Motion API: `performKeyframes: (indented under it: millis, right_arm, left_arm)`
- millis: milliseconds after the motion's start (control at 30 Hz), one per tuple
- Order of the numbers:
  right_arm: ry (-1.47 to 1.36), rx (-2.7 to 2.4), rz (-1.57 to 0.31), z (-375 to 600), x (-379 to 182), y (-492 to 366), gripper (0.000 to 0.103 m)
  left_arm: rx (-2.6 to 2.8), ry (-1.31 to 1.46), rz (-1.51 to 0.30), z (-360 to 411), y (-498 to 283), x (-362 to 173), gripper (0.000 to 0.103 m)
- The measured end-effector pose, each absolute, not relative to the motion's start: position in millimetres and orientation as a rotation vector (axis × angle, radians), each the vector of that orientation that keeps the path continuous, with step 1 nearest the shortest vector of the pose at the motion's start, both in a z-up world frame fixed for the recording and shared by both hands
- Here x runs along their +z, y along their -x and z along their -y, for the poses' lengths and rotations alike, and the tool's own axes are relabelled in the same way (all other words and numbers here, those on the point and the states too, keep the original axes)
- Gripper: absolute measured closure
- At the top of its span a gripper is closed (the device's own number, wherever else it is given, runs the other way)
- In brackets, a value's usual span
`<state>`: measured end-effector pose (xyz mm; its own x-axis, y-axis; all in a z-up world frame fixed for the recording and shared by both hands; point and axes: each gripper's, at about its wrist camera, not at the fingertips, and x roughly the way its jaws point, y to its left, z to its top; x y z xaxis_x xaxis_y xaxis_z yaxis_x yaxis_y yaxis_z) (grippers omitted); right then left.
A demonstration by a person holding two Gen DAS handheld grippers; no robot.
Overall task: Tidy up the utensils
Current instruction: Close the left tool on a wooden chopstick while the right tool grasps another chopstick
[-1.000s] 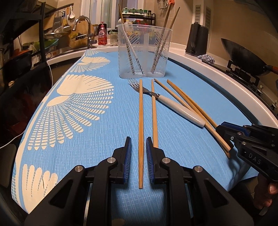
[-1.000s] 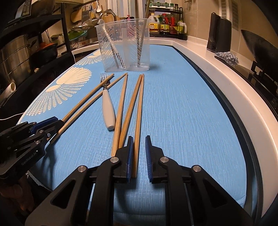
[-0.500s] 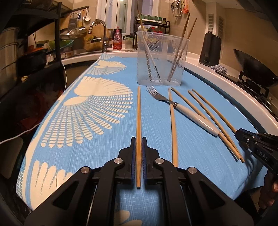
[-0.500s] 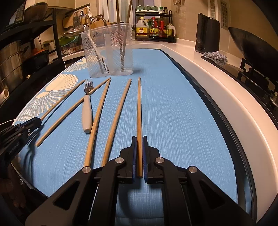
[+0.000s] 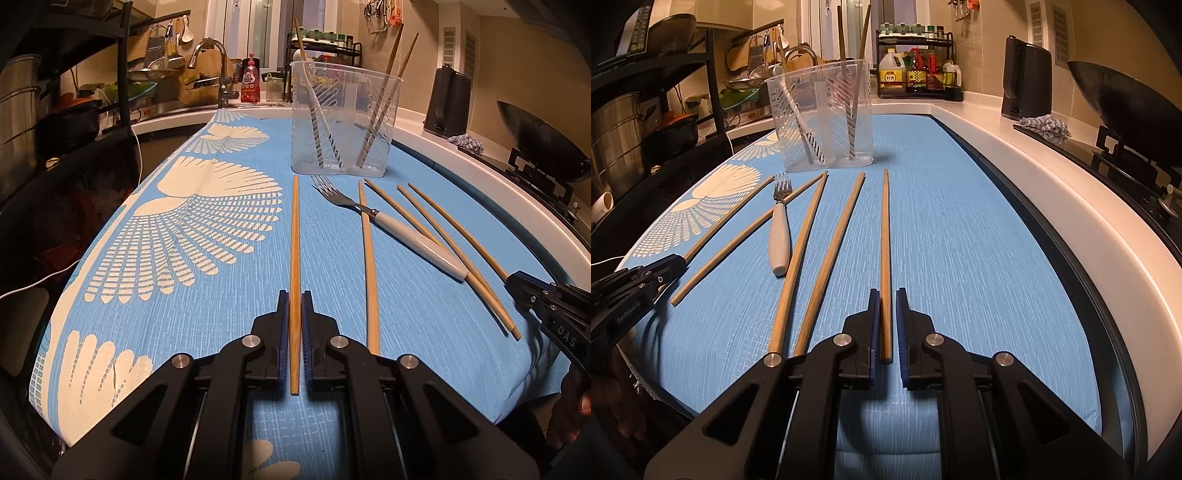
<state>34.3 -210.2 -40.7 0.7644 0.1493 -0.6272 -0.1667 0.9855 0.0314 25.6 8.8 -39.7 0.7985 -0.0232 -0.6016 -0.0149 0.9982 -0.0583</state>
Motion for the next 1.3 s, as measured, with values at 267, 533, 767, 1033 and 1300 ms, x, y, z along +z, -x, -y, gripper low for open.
performKeyframes:
  millis: [267,533,767,1033,1300]
  right_arm:
    - [0.031,0.175,-0.678,210.5,-40.6,-35.3,0.093]
    - [0.031,0.174,-0.679,210.8,-40.7,-35.8,0.093]
    - [0.031,0.174,-0.679,210.6,-40.7,-36.0,0.093]
    - [0.032,0.174,-0.680,211.0,-40.6,-36.2,0.093]
    - [0.034,0.174,-0.682,210.7,-40.6,-37.3,0.093]
  left_arm:
    - [0.005,0.056,-0.640,-7.1,-23.1,-39.3,0.096]
    - [0.004,0.058,-0.639,-7.8,-23.1,-39.1,0.096]
    - [0.005,0.057,-0.639,-7.5,-23.0,-39.1,0.096]
    - [0.008,0.056,-0.636,-7.9,-21.9,-39.0,0.096]
    - [0.019,0.051,-0.627,-6.8,-20.2,-38.3,0.096]
